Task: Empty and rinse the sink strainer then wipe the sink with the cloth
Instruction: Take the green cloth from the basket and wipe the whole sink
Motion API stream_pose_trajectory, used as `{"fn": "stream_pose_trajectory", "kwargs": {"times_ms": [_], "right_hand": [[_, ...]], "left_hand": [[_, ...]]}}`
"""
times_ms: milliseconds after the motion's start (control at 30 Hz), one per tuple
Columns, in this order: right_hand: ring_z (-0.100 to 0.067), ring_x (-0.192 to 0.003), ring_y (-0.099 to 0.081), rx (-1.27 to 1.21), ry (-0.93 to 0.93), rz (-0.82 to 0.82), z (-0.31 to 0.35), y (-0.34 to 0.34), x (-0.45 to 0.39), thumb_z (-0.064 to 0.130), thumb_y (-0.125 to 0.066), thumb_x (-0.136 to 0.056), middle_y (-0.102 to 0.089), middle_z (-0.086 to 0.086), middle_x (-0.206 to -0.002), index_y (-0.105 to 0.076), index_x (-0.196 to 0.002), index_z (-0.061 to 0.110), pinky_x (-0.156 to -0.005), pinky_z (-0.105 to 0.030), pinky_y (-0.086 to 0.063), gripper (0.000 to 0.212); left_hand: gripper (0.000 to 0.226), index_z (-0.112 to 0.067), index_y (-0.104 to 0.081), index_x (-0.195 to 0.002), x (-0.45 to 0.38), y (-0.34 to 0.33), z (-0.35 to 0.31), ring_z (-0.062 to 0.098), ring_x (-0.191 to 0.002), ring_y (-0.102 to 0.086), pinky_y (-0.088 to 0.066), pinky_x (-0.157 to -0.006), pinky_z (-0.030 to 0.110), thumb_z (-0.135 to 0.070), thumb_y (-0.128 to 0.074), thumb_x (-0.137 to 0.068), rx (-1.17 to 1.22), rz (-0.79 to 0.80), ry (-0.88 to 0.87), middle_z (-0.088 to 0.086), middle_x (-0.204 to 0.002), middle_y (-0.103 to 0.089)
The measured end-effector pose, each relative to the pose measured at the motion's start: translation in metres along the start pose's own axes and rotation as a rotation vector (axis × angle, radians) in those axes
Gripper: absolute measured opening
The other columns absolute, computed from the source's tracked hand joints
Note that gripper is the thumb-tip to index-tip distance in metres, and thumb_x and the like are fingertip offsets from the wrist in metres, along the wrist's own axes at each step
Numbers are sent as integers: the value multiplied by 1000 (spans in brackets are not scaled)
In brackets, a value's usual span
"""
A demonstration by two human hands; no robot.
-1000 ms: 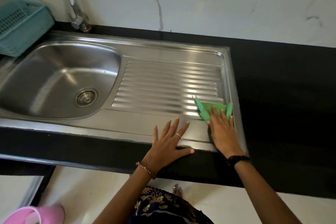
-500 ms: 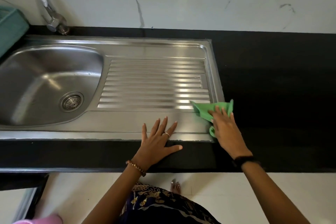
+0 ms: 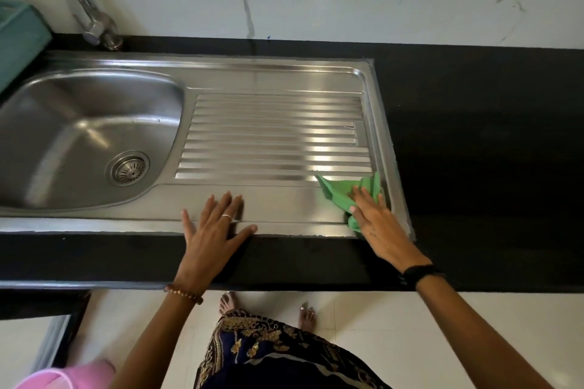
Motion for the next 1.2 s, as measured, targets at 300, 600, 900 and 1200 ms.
{"fn": "stream_pose_trajectory", "kwargs": {"times_ms": [300,600,900,1200], "right_hand": [[-27,-147,-8,94,281,115,134,-92,-50,17,-29,-101,-20,-16,-156,-36,-137,8,-119,-39,4,38],[-7,-143,2,33,268,219,67,-48,-29,18,-32,-101,-12,9,-156,-30,-144,24,-112,-23,5,43],[5,-137,0,-50,197,283,32,-21,-3,10,-36,-99,-19,6,-156,-52,-126,22,-115,-21,6,34],[0,-141,2,-32,362,360,141,-96,-41,16,-35,-100,-14,2,-158,-47,-133,21,-115,-21,11,36]], "left_hand": [[55,-24,-12,-147,23,23,45,16,-145,6,17,-114,49,-34,-34,-97,148,-91,166,2,-158,-4],[52,-15,-12,-147,26,18,44,31,-143,16,7,-112,59,-25,-27,-99,-340,25,128,11,-157,10],[55,-16,4,-147,24,16,50,26,-144,16,8,-114,58,-27,-22,-100,-269,63,152,8,-157,13],[58,-19,5,-147,26,30,69,24,-143,18,13,-110,60,-41,-4,-94,-206,77,128,6,-157,14]]}}
Point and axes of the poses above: each hand's wrist, its own x-axis away from the middle knuckle, its own y-axis out of the back of the hand, z = x × y, the point moved 10 cm from there along -x, towards the middle knuckle
